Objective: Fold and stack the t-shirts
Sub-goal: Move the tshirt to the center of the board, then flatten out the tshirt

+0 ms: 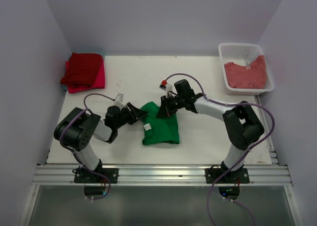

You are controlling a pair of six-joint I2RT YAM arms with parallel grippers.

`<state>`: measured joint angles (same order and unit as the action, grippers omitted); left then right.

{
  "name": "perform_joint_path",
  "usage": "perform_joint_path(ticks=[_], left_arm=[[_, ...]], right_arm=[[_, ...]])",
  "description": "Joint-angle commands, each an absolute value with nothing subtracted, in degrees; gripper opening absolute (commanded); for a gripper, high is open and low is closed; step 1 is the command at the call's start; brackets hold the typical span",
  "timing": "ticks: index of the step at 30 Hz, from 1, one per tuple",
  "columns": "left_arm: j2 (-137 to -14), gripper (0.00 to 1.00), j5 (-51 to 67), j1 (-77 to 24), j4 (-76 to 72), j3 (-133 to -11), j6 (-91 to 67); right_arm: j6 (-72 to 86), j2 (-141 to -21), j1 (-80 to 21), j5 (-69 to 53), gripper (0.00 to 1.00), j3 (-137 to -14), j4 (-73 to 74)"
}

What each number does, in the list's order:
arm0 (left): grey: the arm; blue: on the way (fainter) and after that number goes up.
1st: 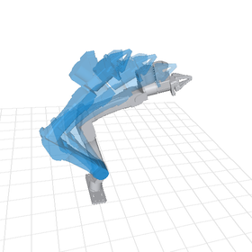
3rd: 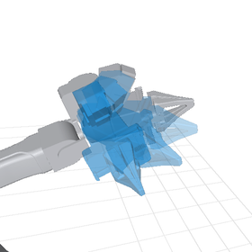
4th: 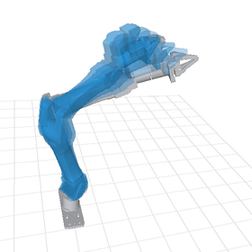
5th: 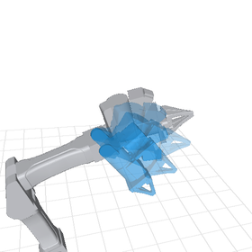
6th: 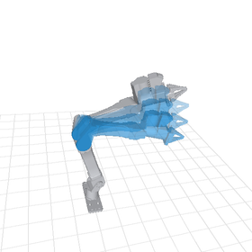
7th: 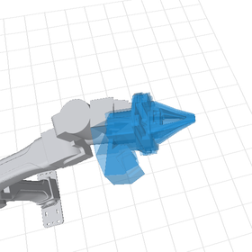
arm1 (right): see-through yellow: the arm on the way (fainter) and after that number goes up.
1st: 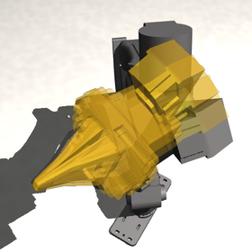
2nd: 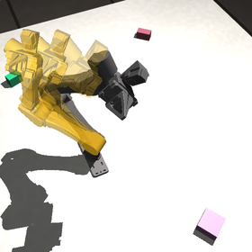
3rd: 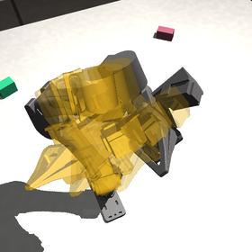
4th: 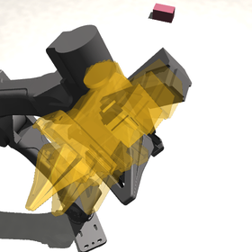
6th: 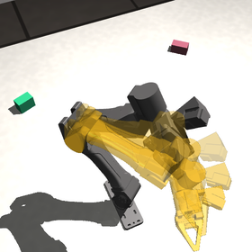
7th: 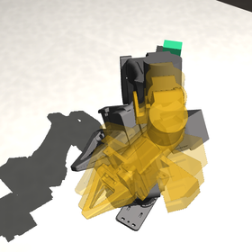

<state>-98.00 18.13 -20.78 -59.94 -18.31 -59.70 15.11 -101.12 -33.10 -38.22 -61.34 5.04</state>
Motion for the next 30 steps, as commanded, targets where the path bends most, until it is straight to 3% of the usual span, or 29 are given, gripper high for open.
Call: perform_joint_path(ticks=[1,6,10,14,18,20,21,23,24,25,26,30], left_arm=[[-96.95,0.43,19.95,-21.18,-62.5,-18.11,-59.06],[-91.16,0.34,19.69,-21.18,-57.32,-18.19,-57.22],[-82.81,0.24,17.06,-21.18,-41.64,-21.7,-52.49],[-70.79,0.2,10.91,-21.18,-25.26,-27.58,-46.51],[-66.71,0.12,7.65,-21.09,-16.27,-34.43,-42.72],[-66.62,0.03,7.65,-21.01,-12.93,-36.46,-41.49],[-66.71,0.0,7.73,-21.01,-11.79,-38.56,-41.05],[-66.62,0.0,7.12,-21.01,-7.83,-40.94,-39.64],[-66.53,0.0,6.68,-21.01,-6.6,-43.22,-39.12],[-66.36,0.0,6.33,-21.01,-4.42,-44.37,-38.07],[-65.92,0.0,5.98,-21.01,-3.35,-45.6,-37.62],[-64.95,0.0,3.09,-21.01,2.72,-52.28,-35.69]], right_arm=[[14.5,-100.02,-33.49,-37.97,0.0,-60.91,2.72],[13.97,-100.55,-33.49,-36.56,0.0,-60.91,3.51],[13.54,-100.9,-33.49,-34.98,0.0,-61.0,4.48],[13.45,-100.99,-33.49,-33.23,0.0,-60.65,4.92],[13.8,-101.16,-33.49,-32.17,0.0,-60.47,4.92],[13.97,-100.99,-33.49,-29.72,0.0,-60.47,5.27],[14.84,-100.81,-33.49,-27.62,0.06,-60.56,5.8],[15.38,-100.37,-33.49,-18.69,0.31,-61.43,8.95],[16.25,-100.2,-33.57,-14.54,0.58,-61.78,10.36],[16.87,-99.41,-33.57,-10.5,0.75,-62.4,13.16],[17.48,-98.97,-33.66,-1.32,0.81,-62.75,14.66],[20.12,-94.41,-33.66,10.19,0.94,-62.49,19.33]])
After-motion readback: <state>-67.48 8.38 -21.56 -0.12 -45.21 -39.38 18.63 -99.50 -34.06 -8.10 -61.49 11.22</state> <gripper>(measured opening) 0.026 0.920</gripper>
